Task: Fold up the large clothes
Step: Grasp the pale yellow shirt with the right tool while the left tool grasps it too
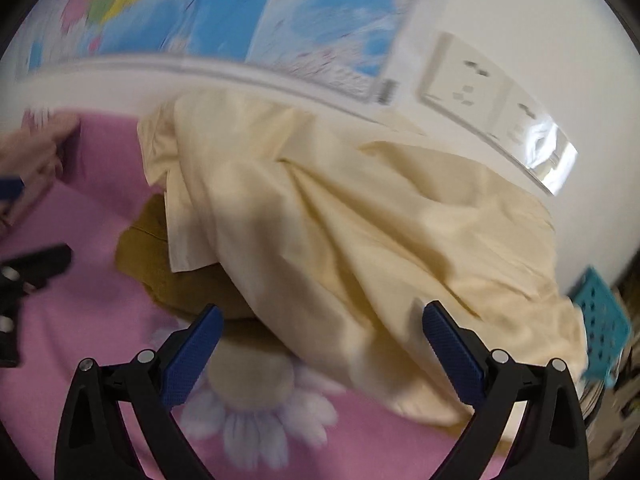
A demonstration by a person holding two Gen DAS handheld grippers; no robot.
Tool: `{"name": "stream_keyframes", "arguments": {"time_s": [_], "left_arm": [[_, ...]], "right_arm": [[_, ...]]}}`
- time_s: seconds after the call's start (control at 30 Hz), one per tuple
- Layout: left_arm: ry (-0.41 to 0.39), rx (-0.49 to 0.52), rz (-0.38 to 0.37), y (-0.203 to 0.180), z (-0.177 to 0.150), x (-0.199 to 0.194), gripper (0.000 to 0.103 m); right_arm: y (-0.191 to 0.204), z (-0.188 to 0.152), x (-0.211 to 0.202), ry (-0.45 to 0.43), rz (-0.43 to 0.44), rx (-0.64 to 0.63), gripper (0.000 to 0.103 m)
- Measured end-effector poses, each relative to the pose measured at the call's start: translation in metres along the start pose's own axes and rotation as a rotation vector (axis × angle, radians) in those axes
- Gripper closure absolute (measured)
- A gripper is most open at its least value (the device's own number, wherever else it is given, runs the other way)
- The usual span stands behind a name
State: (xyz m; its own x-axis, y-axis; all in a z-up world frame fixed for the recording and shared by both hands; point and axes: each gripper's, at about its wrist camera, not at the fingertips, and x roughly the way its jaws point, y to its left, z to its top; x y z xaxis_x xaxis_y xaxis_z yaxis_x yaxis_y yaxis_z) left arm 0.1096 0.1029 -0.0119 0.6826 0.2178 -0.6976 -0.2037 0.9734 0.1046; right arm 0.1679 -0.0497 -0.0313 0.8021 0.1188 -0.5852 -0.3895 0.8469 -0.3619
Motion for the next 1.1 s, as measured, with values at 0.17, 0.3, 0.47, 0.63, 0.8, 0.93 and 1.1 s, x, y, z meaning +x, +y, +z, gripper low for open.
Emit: {"name": "stream_keyframes", "arguments": {"time_s": [0.17,0.3,0.47,0.63,0.8,0.93,1.1], "left_arm": [[0.011,-0.002,0.010,0.010,0.002,0.013,0.005],[0.020,0.001,0.003,0.013,0.003,0.020,0.005],[0.019,0.012,0.006,0.012,0.005,0.028,0.005],[0.011,0.020,0.013,0.013,0.007,0.032,0.005],[0.024,0.014,0.017,0.021,0.009,0.040,0.005],[-0.003,0.023,0.005,0.023,0.012,0.039,0.005],[-0.068,0.035,-0.049,0.022,0.019,0.028,0.005]], "right_arm": [[0.005,0.017,0.015,-0.020,-0.013,-0.059,0.050],[-0.021,0.035,-0.009,-0.054,0.063,-0.010,0.098],[-0.056,0.057,-0.040,-0.106,0.056,0.062,0.083],[-0.038,0.059,-0.002,-0.021,0.000,-0.075,0.051],[-0.027,0.066,0.012,0.007,0.040,-0.113,0.096],[-0.056,0.082,-0.038,-0.111,0.045,-0.016,0.099],[-0.125,0.097,-0.113,-0.241,0.046,0.168,0.099]]}}
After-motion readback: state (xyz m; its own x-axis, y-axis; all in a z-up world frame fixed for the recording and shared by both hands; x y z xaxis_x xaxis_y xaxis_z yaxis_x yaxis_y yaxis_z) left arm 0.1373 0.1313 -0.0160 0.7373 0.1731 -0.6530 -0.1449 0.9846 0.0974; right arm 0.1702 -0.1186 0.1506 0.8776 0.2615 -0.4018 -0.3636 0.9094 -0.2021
